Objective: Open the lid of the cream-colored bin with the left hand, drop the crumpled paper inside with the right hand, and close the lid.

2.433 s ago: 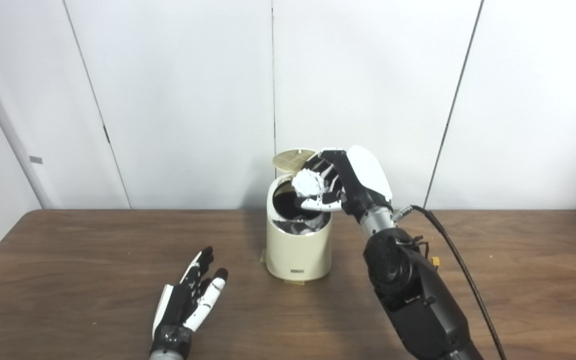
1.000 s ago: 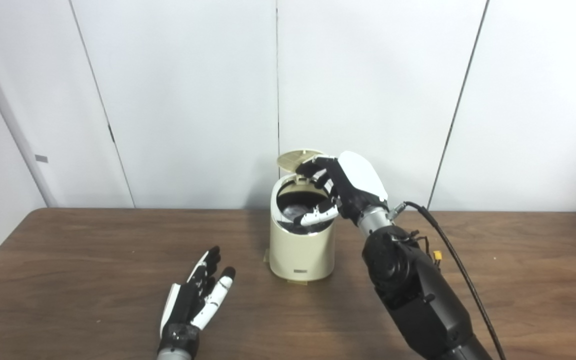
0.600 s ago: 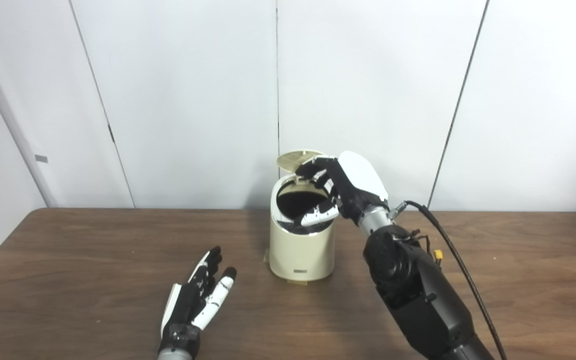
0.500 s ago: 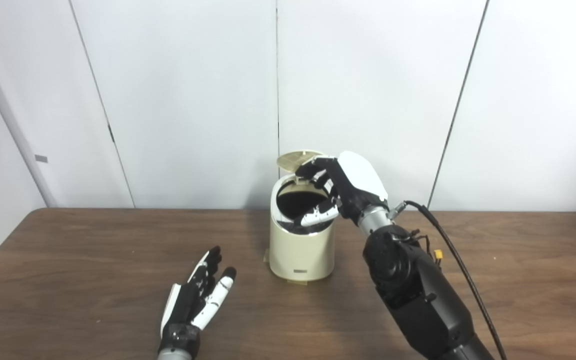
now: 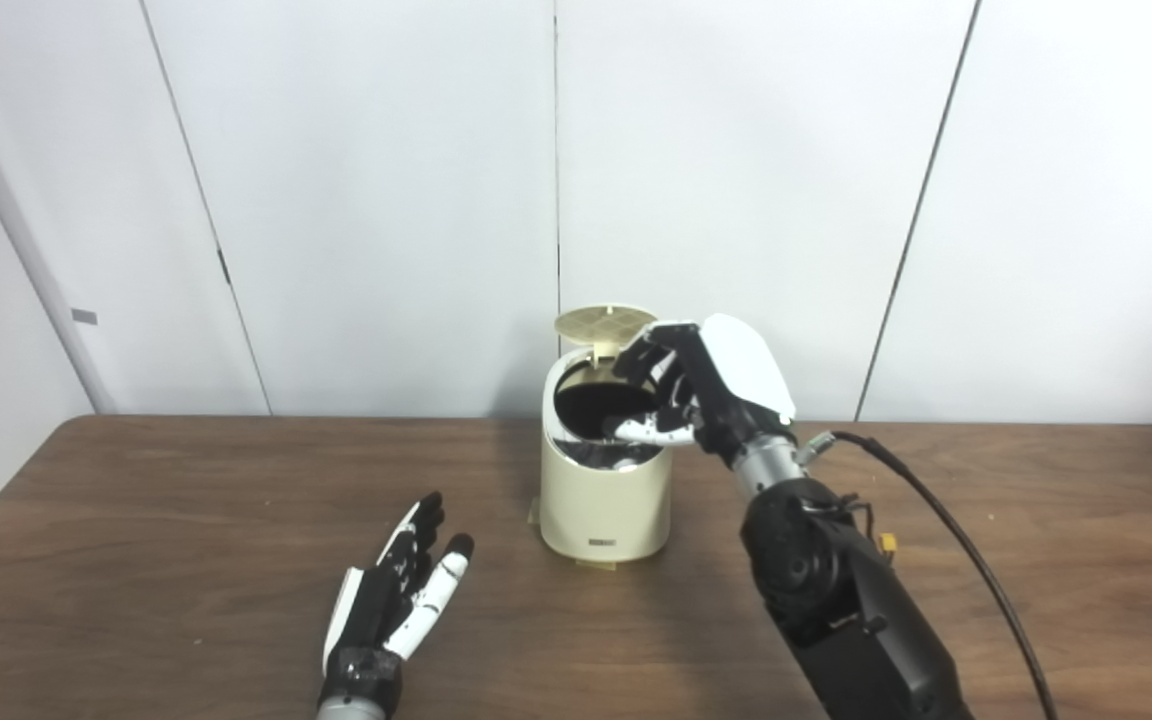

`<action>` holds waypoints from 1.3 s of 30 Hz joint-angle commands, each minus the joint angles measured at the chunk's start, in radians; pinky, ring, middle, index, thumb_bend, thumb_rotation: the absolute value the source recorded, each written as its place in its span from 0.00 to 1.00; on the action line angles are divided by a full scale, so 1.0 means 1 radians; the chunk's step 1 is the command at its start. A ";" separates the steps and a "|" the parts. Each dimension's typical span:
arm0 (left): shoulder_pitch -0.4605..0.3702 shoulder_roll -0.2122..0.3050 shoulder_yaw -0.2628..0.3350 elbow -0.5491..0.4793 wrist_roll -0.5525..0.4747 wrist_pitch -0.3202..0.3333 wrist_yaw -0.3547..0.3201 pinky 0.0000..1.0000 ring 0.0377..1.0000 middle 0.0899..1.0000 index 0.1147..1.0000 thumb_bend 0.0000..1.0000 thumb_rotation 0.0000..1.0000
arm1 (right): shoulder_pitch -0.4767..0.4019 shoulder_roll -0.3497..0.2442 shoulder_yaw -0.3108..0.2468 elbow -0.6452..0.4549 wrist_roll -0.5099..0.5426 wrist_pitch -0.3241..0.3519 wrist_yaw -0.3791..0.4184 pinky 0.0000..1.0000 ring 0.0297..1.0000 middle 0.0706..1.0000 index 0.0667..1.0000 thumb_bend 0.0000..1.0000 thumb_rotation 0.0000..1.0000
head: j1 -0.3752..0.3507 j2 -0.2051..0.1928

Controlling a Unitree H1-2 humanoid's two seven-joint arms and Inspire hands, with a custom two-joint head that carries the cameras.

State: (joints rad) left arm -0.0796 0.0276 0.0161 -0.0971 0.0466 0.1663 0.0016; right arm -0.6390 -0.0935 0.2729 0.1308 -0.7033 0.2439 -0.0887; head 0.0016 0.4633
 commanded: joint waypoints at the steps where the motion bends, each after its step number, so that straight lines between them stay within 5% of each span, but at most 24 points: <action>1: -0.017 -0.002 -0.002 -0.010 -0.001 -0.009 0.003 1.00 0.98 0.95 0.99 0.57 0.57 | -0.036 -0.016 -0.022 -0.076 -0.001 -0.012 -0.009 0.32 0.37 0.50 0.46 0.49 0.00 | 0.001 0.001; 12: -0.032 0.017 0.004 0.009 0.005 -0.023 0.002 1.00 0.97 0.94 0.98 0.56 0.58 | 0.035 -0.062 -0.105 -0.236 0.025 0.004 0.021 0.33 0.36 0.47 0.46 0.50 0.00 | -0.014 -0.002; 14: -0.033 0.021 0.006 0.009 0.003 -0.021 0.000 1.00 0.97 0.94 0.98 0.56 0.59 | 0.056 -0.075 -0.122 -0.262 0.030 0.008 0.032 0.41 0.36 0.46 0.46 0.50 0.00 | -0.017 -0.002; 23: -0.045 0.042 0.034 -0.001 -0.037 -0.021 -0.018 0.95 0.96 0.94 0.98 0.55 0.59 | 0.228 -0.107 -0.234 -0.346 0.097 0.048 0.053 0.36 0.41 0.46 0.47 0.50 0.00 | -0.031 0.001; 26: -0.046 0.053 0.041 -0.007 -0.051 -0.016 -0.025 0.97 0.97 0.95 0.98 0.54 0.58 | 0.280 -0.097 -0.267 -0.363 0.161 0.072 0.075 0.43 0.45 0.43 0.49 0.52 0.01 | -0.035 0.004; 28: -0.048 0.060 0.043 -0.009 -0.058 -0.013 -0.030 0.98 0.97 0.95 0.98 0.54 0.58 | 0.319 -0.088 -0.293 -0.355 0.258 0.047 0.098 0.47 0.52 0.54 0.47 0.51 0.13 | -0.040 0.004; 30: -0.049 0.065 0.045 -0.013 -0.064 -0.008 -0.032 0.97 0.97 0.95 0.99 0.53 0.58 | 0.356 -0.071 -0.334 -0.334 0.413 0.029 0.144 0.56 0.63 0.66 0.65 0.55 0.62 | -0.043 0.007; 32: -0.048 0.068 0.048 -0.015 -0.075 -0.004 -0.036 0.98 0.98 0.95 1.00 0.53 0.57 | 0.377 -0.048 -0.370 -0.317 0.557 0.054 0.195 0.72 0.78 0.81 0.80 0.63 0.91 | -0.048 0.011; 35: -0.048 0.070 0.054 -0.016 -0.095 -0.003 -0.045 0.99 0.98 0.96 1.00 0.52 0.54 | 0.407 -0.018 -0.386 -0.288 0.659 0.055 0.217 0.91 0.93 0.95 0.93 0.74 0.99 | -0.057 0.018; 39: -0.047 0.069 0.051 -0.026 -0.086 0.011 -0.040 1.00 0.96 0.95 1.00 0.54 0.54 | 0.442 0.002 -0.388 -0.250 0.717 0.000 0.213 0.99 1.00 1.00 0.99 0.77 1.00 | -0.058 0.023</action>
State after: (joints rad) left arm -0.0894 0.0905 0.0668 -0.0902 -0.0401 0.1810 -0.0404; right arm -0.1667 -0.0826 -0.1017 -0.0971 -0.0170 0.3060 0.1250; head -0.0568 0.4832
